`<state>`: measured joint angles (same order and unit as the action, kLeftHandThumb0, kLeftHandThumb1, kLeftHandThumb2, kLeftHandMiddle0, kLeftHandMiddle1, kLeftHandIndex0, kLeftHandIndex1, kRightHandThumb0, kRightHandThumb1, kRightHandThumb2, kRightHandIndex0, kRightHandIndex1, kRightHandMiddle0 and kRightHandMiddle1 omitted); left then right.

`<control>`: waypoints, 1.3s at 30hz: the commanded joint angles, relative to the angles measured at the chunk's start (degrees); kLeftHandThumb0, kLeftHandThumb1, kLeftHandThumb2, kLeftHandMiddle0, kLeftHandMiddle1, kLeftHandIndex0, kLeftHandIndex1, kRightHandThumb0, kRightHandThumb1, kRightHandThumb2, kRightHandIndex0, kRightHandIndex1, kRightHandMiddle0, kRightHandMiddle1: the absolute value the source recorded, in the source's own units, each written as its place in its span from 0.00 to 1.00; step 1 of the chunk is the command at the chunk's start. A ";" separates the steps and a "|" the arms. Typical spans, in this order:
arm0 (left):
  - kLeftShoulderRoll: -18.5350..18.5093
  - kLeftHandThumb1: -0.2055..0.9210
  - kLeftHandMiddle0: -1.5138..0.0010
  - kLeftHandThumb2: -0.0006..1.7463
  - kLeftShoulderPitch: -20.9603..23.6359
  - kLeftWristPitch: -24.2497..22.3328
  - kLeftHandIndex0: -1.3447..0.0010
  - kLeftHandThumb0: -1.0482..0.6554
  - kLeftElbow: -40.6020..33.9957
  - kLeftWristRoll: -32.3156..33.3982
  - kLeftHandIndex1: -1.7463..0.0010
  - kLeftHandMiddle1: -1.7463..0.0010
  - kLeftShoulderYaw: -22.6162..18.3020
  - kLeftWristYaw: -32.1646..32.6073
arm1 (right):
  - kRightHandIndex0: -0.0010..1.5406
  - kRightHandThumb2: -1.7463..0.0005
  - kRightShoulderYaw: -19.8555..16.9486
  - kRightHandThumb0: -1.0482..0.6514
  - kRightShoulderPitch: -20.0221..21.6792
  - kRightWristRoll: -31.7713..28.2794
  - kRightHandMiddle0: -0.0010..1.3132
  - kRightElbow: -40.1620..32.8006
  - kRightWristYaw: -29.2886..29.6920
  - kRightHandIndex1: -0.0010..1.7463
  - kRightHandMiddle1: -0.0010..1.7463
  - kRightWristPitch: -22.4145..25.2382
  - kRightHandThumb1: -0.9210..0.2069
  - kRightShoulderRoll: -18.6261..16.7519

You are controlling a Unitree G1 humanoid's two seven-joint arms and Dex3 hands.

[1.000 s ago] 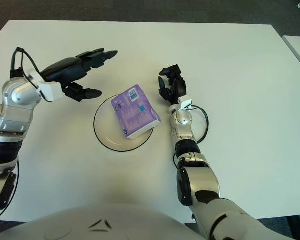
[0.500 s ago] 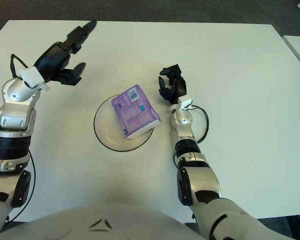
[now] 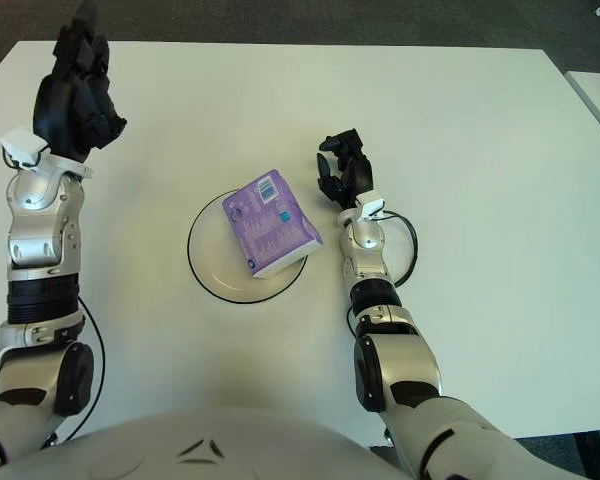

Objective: Put the tissue paper into the plate.

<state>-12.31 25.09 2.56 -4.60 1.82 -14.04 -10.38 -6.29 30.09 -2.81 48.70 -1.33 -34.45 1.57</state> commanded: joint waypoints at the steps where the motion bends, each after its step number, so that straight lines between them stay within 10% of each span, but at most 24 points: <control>1: 1.60 1.00 1.00 0.58 -3.45 1.02 0.99 0.00 3.53 0.76 1.00 1.00 -1.13 3.35 | 0.20 0.70 0.17 0.41 -13.03 0.43 0.14 9.04 -0.32 0.37 1.00 5.92 0.00 -1.10; 39: 4.22 1.00 1.00 0.64 -19.19 9.28 1.00 0.03 8.76 -10.57 0.97 1.00 6.14 10.60 | 0.21 0.70 0.21 0.41 -14.46 0.02 0.14 6.00 -0.84 0.37 1.00 5.99 0.00 -1.42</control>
<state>-7.53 10.24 9.98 2.08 -5.90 -9.03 -1.84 -6.33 29.67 -3.01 47.54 -1.87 -34.01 1.68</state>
